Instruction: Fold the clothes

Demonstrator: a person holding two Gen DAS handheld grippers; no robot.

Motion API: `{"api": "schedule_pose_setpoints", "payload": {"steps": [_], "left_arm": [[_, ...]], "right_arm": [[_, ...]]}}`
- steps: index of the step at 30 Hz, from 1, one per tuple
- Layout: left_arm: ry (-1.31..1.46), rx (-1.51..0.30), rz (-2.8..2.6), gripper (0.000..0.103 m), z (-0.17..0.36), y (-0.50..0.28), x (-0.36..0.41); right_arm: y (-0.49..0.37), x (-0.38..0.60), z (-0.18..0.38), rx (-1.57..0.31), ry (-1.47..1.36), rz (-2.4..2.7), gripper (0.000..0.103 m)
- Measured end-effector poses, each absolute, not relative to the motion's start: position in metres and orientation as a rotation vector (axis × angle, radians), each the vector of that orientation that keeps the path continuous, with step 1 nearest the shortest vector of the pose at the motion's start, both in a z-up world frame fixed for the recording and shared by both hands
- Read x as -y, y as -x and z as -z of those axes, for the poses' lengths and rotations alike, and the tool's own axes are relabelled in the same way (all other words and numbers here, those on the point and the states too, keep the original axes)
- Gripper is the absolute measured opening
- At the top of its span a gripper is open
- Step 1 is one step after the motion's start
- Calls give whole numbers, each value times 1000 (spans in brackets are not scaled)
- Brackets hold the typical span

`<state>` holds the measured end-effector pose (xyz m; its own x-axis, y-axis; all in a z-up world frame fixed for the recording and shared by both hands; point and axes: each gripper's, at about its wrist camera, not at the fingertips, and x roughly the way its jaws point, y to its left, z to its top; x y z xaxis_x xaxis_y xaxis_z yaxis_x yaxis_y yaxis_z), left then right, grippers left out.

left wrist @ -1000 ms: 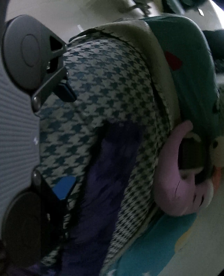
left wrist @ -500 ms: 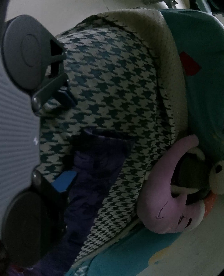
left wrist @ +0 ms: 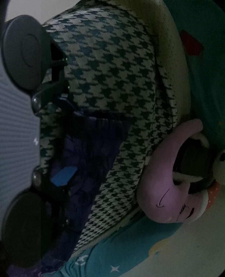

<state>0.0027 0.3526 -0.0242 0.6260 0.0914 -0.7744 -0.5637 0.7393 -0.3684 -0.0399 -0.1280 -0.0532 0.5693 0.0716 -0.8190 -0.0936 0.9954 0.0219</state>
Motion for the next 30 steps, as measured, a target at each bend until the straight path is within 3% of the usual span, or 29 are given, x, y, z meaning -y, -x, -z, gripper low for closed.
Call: {"api": "schedule_pose_setpoints", "payload": {"steps": [2, 4, 6, 14, 26, 28, 30], "left_arm": [[655, -812, -406, 71, 24, -4, -354], [674, -805, -400, 63, 25, -4, -356], [694, -807, -375, 43, 25, -5, -357], [763, -775, -271, 16, 22, -7, -344], [664, -812, 145, 17, 5, -32, -244], [588, -817, 139, 24, 2, -30, -225], [538, -820, 108, 40, 2, -28, -216]], "right_arm": [[39, 127, 54, -959, 28, -97, 61], [39, 126, 54, -957, 35, -96, 62], [38, 126, 54, -956, 41, -96, 62], [36, 125, 55, -953, 43, -97, 62], [32, 127, 55, -949, 25, -98, 62], [32, 126, 55, -949, 30, -99, 62], [32, 126, 55, -949, 37, -99, 62]]}}
